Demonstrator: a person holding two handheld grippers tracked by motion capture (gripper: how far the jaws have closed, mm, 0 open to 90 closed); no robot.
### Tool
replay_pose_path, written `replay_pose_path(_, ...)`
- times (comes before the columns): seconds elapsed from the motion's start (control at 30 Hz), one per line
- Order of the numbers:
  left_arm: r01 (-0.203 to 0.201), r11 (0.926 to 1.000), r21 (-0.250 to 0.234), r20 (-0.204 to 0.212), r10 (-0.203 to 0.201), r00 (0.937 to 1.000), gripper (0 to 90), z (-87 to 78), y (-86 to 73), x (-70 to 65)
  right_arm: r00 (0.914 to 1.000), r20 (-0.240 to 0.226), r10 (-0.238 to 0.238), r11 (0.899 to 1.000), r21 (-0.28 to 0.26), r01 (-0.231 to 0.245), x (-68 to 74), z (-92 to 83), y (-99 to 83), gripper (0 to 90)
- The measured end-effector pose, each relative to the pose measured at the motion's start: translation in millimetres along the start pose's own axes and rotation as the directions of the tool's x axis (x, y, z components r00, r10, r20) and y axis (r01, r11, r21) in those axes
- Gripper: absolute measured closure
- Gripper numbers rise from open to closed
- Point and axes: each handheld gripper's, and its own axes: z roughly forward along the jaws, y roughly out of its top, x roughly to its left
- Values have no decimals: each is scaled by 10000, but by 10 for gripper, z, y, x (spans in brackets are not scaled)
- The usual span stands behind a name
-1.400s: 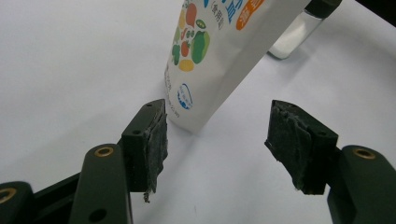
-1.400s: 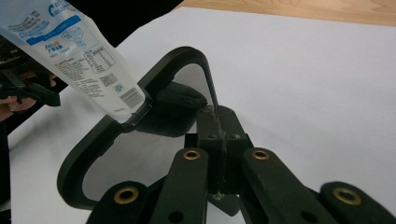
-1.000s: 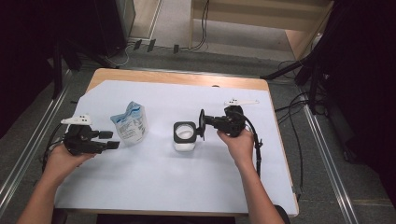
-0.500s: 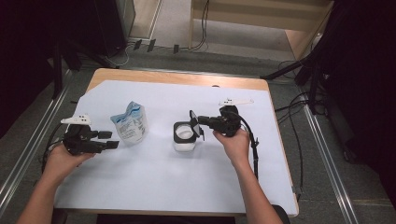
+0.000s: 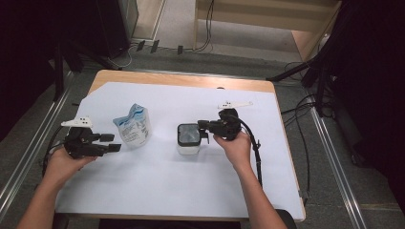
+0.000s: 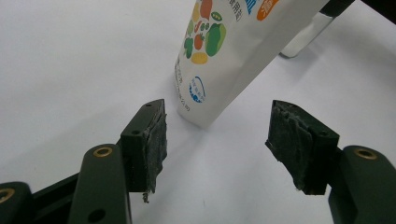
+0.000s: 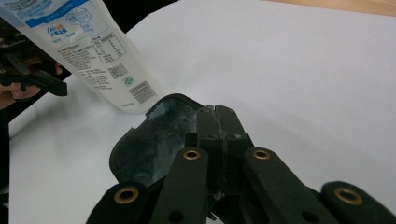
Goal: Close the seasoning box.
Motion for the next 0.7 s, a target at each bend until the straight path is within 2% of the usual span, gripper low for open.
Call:
replay_pose_path(0.17,-50,10000,30,56,50,10000,376,4,1,3,9996,210,-180,9994,-280,186,-12,-58,5,739)
replay_pose_path(0.33,4,10000,65,34,-4,10000,374,2,-1,8,9978,633,-209,9977,-630,249,-65,-164,-11,644)
replay_pose_path(0.57,-42,10000,83,-69,43,10000,374,11,7,24,9918,1265,-152,9945,-1008,281,-177,-317,-66,591)
replay_pose_path(0.7,-62,9998,168,-149,65,9999,374,21,10,36,9881,1534,-79,9948,-988,233,-232,-388,-96,584)
